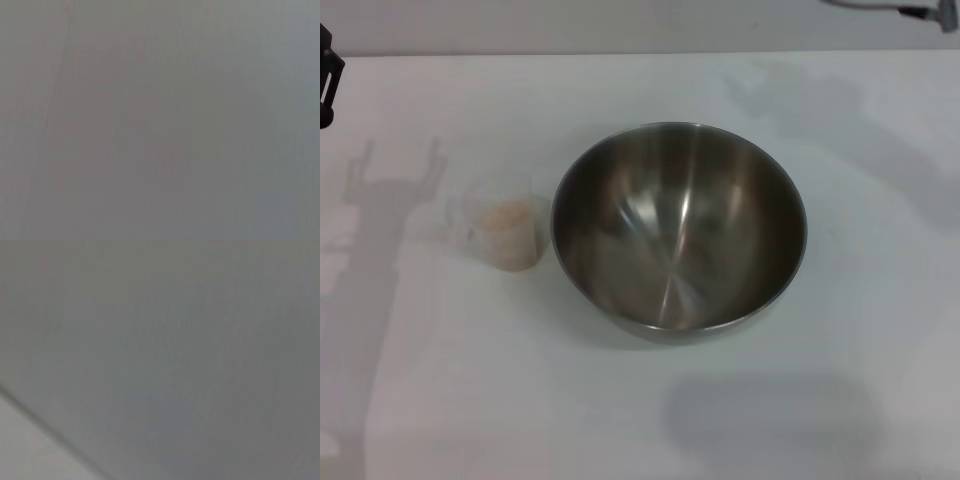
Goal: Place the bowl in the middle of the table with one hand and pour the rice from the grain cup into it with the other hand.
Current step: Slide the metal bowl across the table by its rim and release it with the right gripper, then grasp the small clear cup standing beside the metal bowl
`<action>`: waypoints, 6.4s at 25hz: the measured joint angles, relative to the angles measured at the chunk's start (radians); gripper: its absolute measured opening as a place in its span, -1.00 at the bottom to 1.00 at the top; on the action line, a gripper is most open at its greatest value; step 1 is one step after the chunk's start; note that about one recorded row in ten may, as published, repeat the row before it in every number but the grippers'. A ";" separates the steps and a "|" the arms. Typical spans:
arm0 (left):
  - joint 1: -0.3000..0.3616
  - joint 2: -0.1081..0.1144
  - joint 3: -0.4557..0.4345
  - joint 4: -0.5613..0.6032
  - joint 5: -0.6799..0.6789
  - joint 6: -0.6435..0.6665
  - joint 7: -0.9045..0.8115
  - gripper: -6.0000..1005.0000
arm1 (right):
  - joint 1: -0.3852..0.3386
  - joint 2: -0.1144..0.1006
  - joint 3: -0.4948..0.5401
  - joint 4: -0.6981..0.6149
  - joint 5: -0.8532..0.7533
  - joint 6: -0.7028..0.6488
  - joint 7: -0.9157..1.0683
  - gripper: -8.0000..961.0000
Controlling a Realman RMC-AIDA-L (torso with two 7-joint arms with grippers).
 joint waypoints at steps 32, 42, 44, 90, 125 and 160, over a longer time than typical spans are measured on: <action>0.015 0.000 0.206 -0.021 0.003 0.039 -0.045 0.68 | -0.237 -0.004 -0.711 1.105 -0.203 -2.116 0.876 0.02; 0.072 0.003 0.303 0.018 0.003 0.113 -0.034 0.67 | -0.238 -0.008 -0.709 1.165 -0.217 -2.136 0.873 0.01; 0.079 0.004 0.317 0.027 0.002 0.115 -0.033 0.67 | -0.239 -0.008 -0.709 1.171 -0.217 -2.143 0.873 0.01; 0.114 -0.005 0.370 0.026 -0.005 -0.213 0.076 0.67 | -0.240 -0.011 -0.704 1.224 -0.211 -2.186 0.881 0.01; 0.048 -0.004 0.321 0.030 -0.004 -0.296 0.086 0.66 | -0.235 -0.011 -0.701 1.218 -0.206 -2.185 0.897 0.01; 0.047 -0.004 0.311 -0.010 -0.004 -0.189 0.234 -0.93 | -0.239 -0.009 -0.701 1.215 -0.206 -2.200 0.897 0.00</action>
